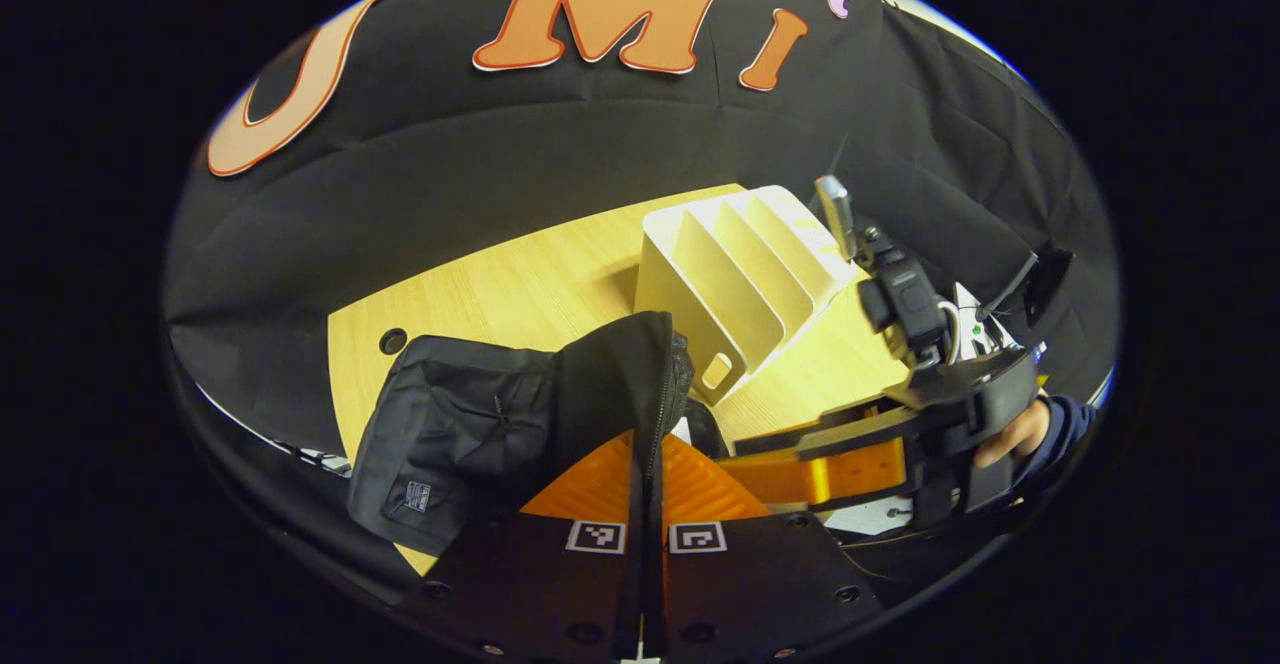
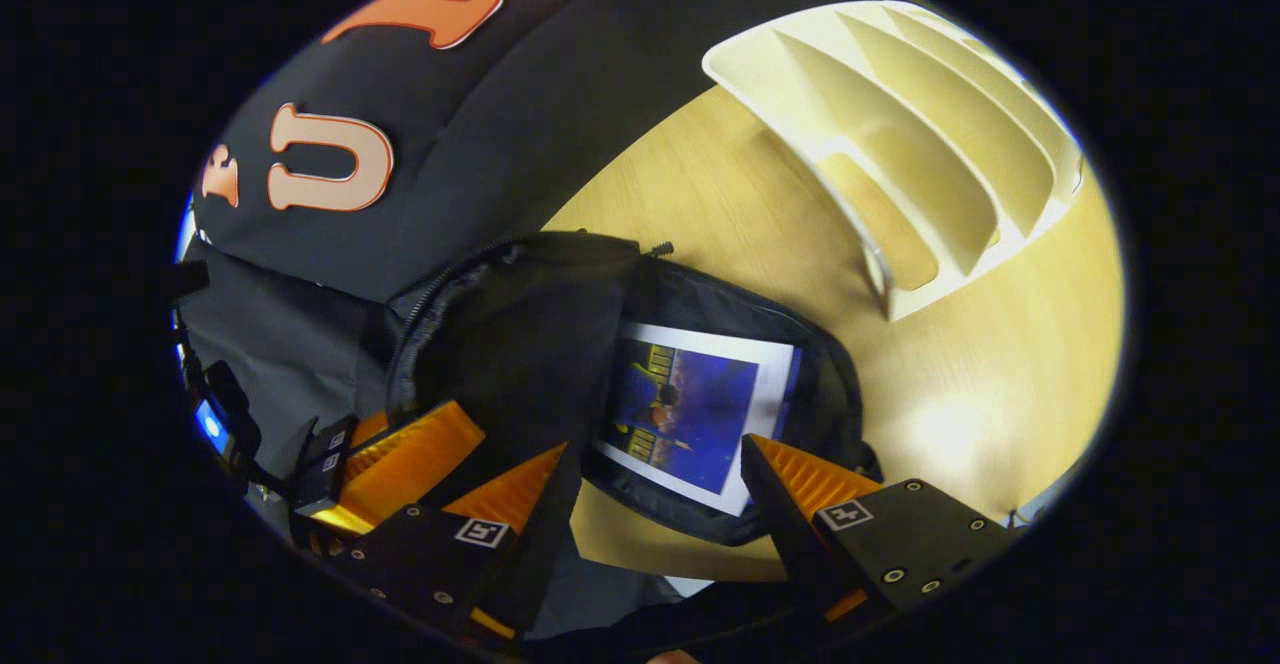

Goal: Open the schoolbag, grab two books from the bookshelf and put them into the schoolbag.

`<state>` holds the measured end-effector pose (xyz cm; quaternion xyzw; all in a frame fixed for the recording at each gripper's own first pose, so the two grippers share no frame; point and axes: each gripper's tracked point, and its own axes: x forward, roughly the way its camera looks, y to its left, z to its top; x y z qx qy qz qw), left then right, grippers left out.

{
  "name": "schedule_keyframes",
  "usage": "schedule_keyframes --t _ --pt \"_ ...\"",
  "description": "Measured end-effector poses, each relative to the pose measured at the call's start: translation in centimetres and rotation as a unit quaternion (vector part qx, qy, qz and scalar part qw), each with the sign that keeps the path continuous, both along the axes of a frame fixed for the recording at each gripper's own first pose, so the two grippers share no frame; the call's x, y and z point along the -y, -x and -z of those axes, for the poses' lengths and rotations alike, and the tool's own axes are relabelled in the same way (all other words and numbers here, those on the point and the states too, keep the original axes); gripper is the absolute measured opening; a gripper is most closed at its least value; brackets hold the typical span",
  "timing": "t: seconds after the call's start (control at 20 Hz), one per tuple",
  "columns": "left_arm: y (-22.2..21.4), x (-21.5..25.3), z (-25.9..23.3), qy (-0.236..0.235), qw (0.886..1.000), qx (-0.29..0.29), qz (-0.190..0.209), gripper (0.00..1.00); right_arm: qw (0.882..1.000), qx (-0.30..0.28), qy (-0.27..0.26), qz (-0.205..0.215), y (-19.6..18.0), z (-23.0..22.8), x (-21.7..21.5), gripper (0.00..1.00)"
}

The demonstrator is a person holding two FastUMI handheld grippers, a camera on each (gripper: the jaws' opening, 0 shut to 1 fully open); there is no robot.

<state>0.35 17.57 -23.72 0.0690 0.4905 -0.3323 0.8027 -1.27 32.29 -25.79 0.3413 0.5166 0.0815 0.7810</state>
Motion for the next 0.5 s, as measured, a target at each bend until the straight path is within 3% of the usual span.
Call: schedule_keyframes --t 0.25,0.3,0.4,0.5 --pt "1.2 0.6 1.2 0.002 1.000 -0.004 -0.006 0.05 0.998 0.042 0.046 0.014 0.4 -3.9 4.6 0.97" --pt "1.6 0.9 1.3 -0.001 1.000 -0.005 -0.005 0.12 0.997 0.052 0.051 0.017 0.3 -4.7 5.7 0.97" --pt "2.4 2.0 1.4 -0.003 1.000 -0.005 -0.008 0.12 0.996 0.073 0.054 0.021 -0.1 -6.1 7.5 0.98" --pt "3.0 3.2 1.3 -0.008 1.000 -0.003 -0.014 0.20 0.994 0.091 0.058 0.023 -0.6 -7.0 9.7 0.97"
